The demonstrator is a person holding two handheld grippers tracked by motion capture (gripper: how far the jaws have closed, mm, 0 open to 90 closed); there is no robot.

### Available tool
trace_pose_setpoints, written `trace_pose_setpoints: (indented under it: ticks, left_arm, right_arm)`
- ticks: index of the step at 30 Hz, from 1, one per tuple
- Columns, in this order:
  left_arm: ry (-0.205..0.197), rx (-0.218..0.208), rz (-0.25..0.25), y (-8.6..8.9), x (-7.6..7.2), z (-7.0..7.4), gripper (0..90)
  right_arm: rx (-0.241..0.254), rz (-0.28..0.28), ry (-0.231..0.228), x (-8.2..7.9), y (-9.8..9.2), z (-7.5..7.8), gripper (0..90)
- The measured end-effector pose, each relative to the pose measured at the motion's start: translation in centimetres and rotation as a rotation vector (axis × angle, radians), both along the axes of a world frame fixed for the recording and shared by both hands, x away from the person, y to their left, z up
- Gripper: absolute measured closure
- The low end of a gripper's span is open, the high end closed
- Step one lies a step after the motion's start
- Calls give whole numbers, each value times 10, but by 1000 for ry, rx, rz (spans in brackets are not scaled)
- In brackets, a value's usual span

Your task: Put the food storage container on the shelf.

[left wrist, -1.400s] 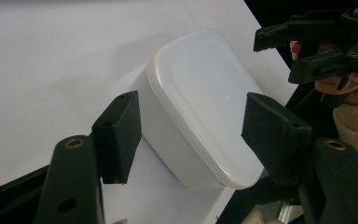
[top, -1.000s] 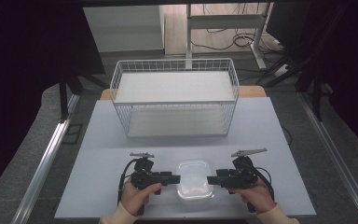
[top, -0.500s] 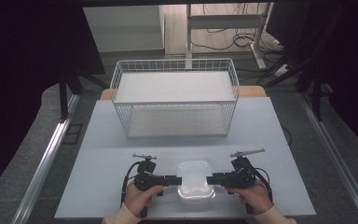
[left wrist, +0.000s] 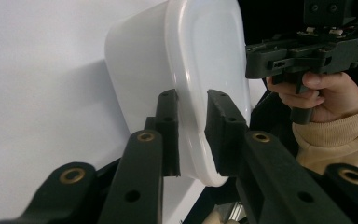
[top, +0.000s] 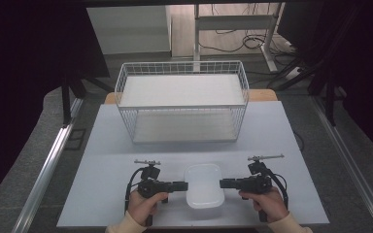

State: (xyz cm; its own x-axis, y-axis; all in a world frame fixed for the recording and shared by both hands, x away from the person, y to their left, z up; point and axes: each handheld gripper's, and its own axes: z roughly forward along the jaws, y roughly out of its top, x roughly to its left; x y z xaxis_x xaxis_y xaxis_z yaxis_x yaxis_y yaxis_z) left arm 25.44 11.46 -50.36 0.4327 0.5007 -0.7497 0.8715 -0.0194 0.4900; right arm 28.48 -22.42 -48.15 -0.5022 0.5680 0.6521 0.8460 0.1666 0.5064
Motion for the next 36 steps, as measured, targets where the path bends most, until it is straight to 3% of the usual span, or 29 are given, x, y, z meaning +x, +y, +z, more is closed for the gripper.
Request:
trace_pose_setpoints:
  ticks: [10,20,30,36]
  left_arm:
    - [-34,18,1,2,-2,4,806]
    - [-77,36,-6,3,-2,13,806]
    - [-131,57,-26,4,9,29,803]
    - [-171,68,-26,7,16,45,803]
  right_arm:
    - [-1,4,-37,-3,1,6,799]
    - [-13,14,-109,-7,3,15,800]
    - [-39,20,-233,-3,7,34,800]
    - [-29,14,-273,2,10,47,800]
